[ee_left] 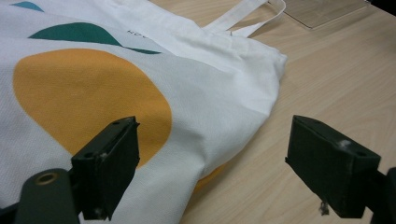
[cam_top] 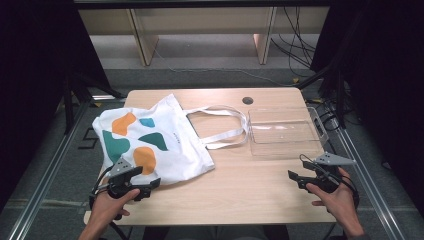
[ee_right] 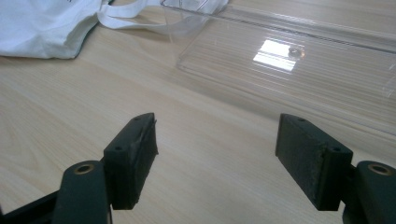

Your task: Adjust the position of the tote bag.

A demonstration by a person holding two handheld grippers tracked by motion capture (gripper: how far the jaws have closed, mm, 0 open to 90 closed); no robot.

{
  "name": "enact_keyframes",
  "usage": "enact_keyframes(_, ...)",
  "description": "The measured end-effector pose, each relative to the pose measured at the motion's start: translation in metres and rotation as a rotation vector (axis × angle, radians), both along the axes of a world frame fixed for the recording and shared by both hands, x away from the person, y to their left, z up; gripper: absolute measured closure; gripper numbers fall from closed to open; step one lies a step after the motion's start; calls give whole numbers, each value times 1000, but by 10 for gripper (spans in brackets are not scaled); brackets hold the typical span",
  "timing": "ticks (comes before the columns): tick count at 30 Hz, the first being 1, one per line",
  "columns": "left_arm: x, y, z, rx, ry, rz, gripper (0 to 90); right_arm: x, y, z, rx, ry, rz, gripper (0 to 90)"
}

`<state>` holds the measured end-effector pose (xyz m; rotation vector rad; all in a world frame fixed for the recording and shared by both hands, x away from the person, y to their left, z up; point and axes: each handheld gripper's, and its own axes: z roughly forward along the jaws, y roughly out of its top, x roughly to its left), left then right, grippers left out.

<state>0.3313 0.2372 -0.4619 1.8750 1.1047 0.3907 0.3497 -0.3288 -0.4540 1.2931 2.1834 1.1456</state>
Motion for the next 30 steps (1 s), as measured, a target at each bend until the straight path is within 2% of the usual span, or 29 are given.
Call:
enact_keyframes(4,0,0,0,-1,1,-1,163,0,0,0,-8,-3,2,299)
enact_keyframes(6,0,0,0,-4,7,-3,165,1,0,0,-18,-24,14,302)
enact_keyframes(8,0,0,0,4,1,-12,167,0,2,0,4,-3,4,305)
enact_keyframes(11,-1,0,0,-5,10,-5,171,-1,5,0,4,-24,1,303)
enact_keyframes(12,0,1,1,3,5,-5,171,-1,6,1,9,-8,-3,297)
enact_keyframes(13,0,1,0,-6,12,4,172,0,7,0,8,-35,4,292)
enact_keyframes(15,0,1,0,-9,20,6,172,1,9,1,-7,-36,31,292)
enact_keyframes(16,0,1,0,-9,20,6,172,0,12,0,12,-21,23,287)
enact_keyframes(19,0,1,0,-11,21,9,172,0,16,1,11,-5,29,269)
enact_keyframes(22,0,2,1,-5,16,17,171,2,29,1,24,-9,56,228)
enact_keyframes(23,0,2,1,-5,16,17,172,2,33,1,30,-12,74,228)
enact_keyframes(24,-1,2,1,-17,18,25,172,5,34,2,9,-23,102,226)
enact_keyframes(25,-1,2,2,-12,16,27,172,5,39,1,19,-26,116,225)
enact_keyframes(26,-1,2,2,-9,14,30,172,5,42,2,9,-21,120,222)
enact_keyframes(27,-1,3,3,-6,12,30,172,4,47,2,19,-8,123,223)
enact_keyframes(30,0,3,2,-16,17,42,171,5,55,2,11,-8,145,230)
